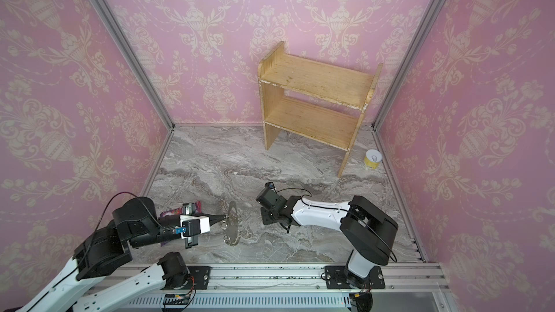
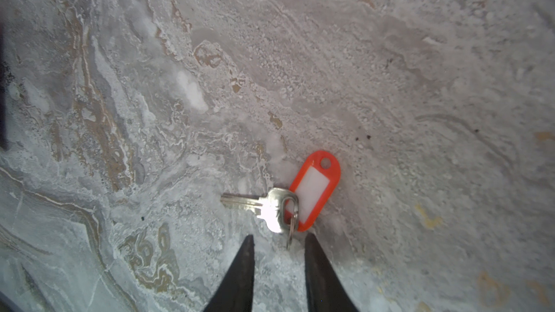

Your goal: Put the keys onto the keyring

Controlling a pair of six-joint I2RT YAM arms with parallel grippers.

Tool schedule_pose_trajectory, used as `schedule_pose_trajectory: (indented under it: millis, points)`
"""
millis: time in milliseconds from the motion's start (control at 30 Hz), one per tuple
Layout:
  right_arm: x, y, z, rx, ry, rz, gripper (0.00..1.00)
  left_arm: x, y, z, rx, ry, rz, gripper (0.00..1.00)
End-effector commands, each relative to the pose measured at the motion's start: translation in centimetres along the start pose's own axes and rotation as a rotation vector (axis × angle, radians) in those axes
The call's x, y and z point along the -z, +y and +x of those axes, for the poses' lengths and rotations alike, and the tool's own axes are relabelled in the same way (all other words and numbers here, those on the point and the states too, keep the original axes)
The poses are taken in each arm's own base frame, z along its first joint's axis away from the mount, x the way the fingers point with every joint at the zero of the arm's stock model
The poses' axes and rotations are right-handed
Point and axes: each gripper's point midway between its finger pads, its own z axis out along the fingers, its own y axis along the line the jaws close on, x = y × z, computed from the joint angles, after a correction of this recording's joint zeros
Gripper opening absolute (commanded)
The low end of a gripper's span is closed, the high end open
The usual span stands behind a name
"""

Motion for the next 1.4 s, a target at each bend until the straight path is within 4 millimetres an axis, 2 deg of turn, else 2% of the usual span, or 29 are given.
schedule_pose_trajectory:
  millis: [0, 467, 1067, 1367]
  points:
    - [-0.7, -0.6, 1.5, -0.02, 0.051, 0.03, 0.29, 1.0, 0.7, -1.0, -0.031, -0.025, -0.04, 0.0]
    - [-1.2, -0.7, 1.9, -0.014, 0.072, 0.037, 0.22, 1.0, 0.7, -1.0, -0.031, -0.023, -0.04, 0.0]
    - [-1.2, -0.6, 1.3, 0.023, 0.054, 0.043, 0.18, 1.2, 0.9, -1.1, -0.033, -0.022, -0.048, 0.0]
    - [-1.2, -0.6, 0.8, 0.039, 0.041, 0.05, 0.11, 1.2, 0.9, -1.1, -0.032, -0.023, -0.047, 0.0]
